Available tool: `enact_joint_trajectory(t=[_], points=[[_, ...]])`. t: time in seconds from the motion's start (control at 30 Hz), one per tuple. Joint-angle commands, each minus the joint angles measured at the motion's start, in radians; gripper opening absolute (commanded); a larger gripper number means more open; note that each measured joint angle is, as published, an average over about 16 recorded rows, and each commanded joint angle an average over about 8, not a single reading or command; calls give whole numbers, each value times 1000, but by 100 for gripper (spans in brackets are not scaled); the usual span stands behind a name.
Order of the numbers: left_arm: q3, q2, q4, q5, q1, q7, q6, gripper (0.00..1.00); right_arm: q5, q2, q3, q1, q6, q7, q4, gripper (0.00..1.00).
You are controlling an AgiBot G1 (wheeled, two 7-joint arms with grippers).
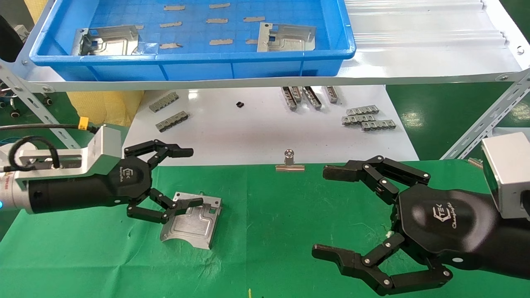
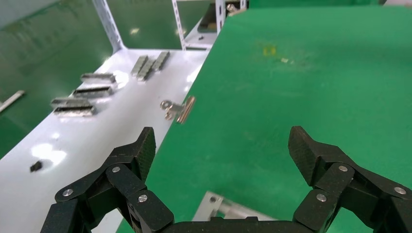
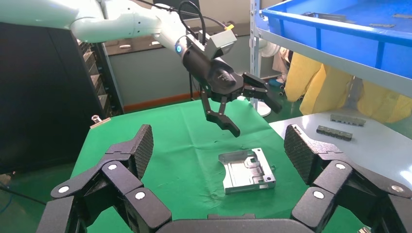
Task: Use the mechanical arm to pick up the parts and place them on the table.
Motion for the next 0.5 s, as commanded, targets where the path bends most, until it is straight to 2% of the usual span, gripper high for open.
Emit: enact_joint_trajectory(t=[0.03,0.5], points=[[-19,-12,-41,-12,23,-25,-3,100,0,0,0,0,0,0,0,100],[-153,-100,-330,-95,183,-204,-27,100,0,0,0,0,0,0,0,100]])
